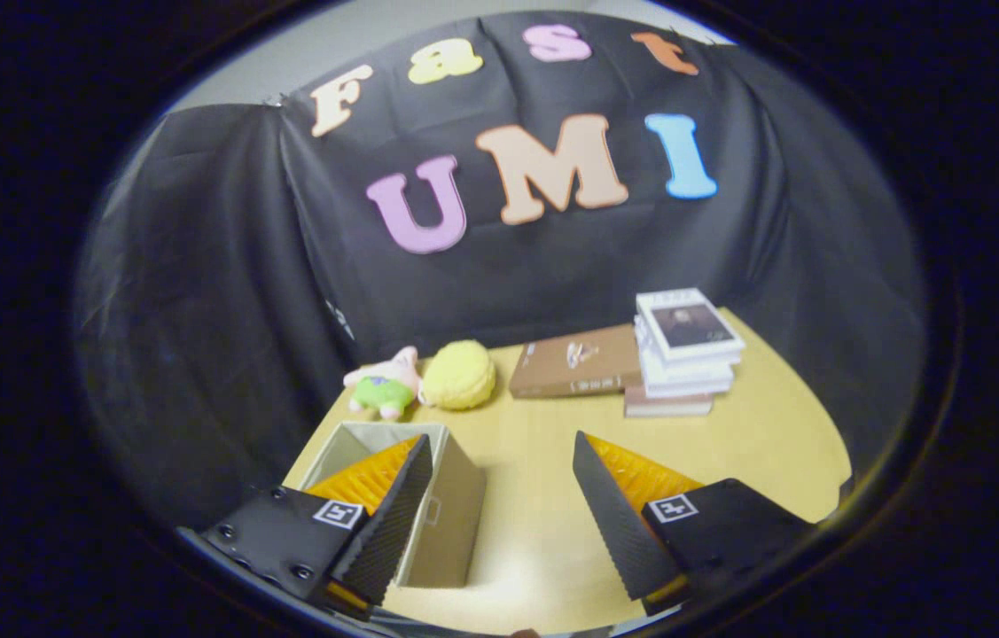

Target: Open the storage box then place both shoes into the box .Put the left shoe in first, then the right shoe, with the right side of both shoes facing outward in a uniform manner.

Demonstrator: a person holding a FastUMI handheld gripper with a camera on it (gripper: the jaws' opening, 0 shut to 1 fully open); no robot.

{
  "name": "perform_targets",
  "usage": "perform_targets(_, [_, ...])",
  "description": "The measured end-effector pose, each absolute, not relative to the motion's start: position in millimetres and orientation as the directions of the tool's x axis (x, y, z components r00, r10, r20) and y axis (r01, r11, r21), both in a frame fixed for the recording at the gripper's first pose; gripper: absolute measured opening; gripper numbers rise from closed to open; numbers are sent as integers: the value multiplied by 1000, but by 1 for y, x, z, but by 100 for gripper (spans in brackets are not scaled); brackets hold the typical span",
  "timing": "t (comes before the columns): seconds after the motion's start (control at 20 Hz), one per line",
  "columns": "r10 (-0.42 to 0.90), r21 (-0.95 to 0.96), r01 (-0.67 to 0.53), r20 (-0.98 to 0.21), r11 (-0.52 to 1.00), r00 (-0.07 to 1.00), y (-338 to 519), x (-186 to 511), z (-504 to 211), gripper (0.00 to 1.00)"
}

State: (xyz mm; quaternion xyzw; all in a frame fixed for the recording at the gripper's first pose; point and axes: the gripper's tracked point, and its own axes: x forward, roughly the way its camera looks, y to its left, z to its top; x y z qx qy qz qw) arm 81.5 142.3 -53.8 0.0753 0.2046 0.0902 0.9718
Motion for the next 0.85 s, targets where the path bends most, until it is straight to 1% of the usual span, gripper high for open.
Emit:
perform_targets(0.1, [203,181,-154,-294,971,934,136,82,-34,100])
perform_targets(0.25, [169,129,-147,-187,981,968,120,82,-11,100])
perform_targets(0.4, [117,77,-110,-98,991,988,104,80,7,100])
perform_targets(0.55, [60,51,-57,-68,997,996,88,79,7,100])
perform_targets(0.85, [-12,34,14,-57,999,998,50,71,0,100])
